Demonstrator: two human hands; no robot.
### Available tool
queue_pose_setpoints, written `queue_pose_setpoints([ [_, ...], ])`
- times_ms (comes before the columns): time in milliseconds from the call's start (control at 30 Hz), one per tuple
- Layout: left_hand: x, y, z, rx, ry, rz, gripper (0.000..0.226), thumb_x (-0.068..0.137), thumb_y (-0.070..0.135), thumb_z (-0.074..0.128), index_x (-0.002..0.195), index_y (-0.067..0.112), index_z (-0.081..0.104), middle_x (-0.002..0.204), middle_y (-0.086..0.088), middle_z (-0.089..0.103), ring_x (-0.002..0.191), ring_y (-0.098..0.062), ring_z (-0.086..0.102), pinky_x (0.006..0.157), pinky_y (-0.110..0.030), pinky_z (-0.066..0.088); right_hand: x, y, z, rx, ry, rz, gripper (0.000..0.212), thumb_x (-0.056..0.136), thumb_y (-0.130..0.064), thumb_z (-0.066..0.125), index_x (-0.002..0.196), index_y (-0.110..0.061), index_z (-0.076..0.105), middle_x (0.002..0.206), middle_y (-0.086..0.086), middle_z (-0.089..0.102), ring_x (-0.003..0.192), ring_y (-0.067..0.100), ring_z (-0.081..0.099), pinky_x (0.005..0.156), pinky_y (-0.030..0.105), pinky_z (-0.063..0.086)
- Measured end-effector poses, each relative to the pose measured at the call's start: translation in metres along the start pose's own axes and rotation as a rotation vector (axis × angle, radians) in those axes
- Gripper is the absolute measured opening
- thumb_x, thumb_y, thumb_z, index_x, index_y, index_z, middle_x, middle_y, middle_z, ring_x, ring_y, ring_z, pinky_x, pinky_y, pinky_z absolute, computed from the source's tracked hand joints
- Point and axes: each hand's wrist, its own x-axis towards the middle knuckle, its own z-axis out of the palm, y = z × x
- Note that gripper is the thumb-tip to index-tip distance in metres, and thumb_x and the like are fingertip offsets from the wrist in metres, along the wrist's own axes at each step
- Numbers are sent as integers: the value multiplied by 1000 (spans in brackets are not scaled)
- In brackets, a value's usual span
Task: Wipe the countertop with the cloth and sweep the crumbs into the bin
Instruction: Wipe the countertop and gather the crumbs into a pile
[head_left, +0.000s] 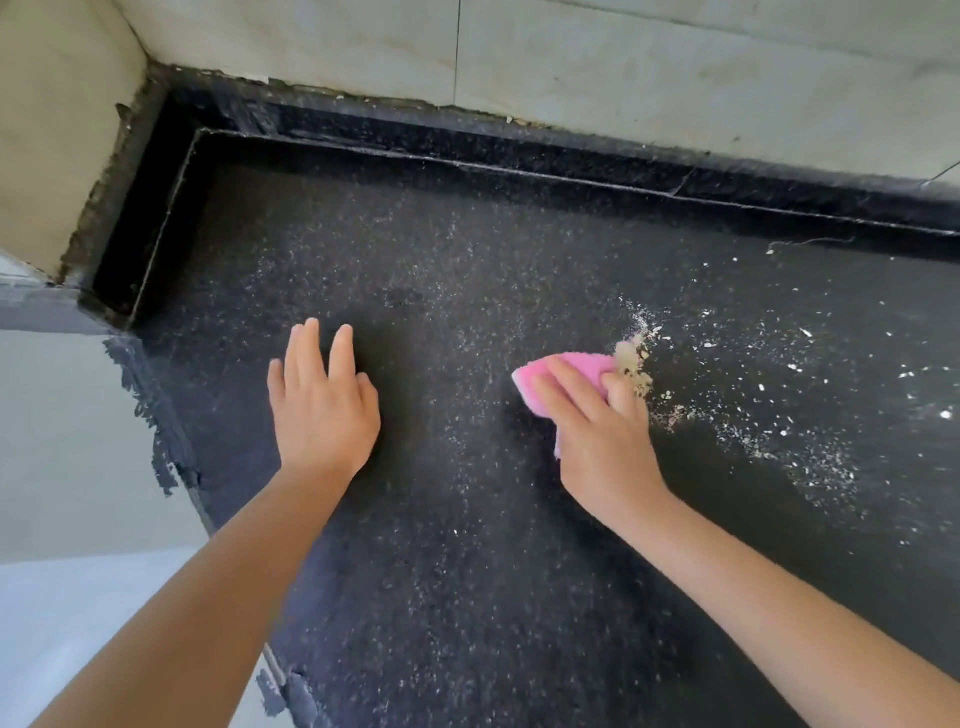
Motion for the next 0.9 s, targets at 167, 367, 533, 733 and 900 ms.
queue_pose_setpoints([
  [167, 14, 64, 17, -81, -58, 190, 44, 86, 1, 51, 128, -10, 42, 136, -30, 38, 129, -44, 34, 102, -53, 31, -32, 3, 13, 8, -151, -194, 84, 40, -1, 79, 116, -22, 51, 118, 0, 63, 91, 21, 36, 56, 30, 46],
  [367, 23, 107, 40, -14, -202, 226, 52, 99, 19, 27, 144, 2, 9, 154, -11, 3, 142, -23, -2, 115, -32, 3, -18, 93, 18, -33, -36, 25, 61, 60, 3, 63, 116, -19, 55, 116, 1, 64, 87, 22, 33, 59, 40, 49],
  [533, 27, 123, 51, 67, -274, 227, 53, 99, 25, 23, 144, 4, 6, 154, -9, -1, 142, -21, -6, 114, -31, -3, -7, 142, 2, -52, 2, 15, 49, 72, -10, 28, 117, -21, 44, 114, 2, 65, 85, 21, 31, 62, 38, 47],
  [733, 25, 126, 54, 78, -266, 219, 53, 97, 23, 27, 144, 3, 14, 154, -11, 6, 142, -22, -1, 114, -31, -3, -28, 98, -4, 100, 2, -96, 49, 70, -5, 52, 116, -17, 46, 116, 3, 64, 90, 24, 36, 70, 37, 49],
  [900, 26, 128, 55, 116, -280, 199, 54, 97, 24, 25, 144, 3, 9, 154, -10, 2, 142, -20, -4, 113, -31, -5, -39, 94, 4, -17, -142, -72, 83, 43, -1, 81, 115, -20, 46, 116, 0, 64, 88, 21, 35, 57, 34, 48],
])
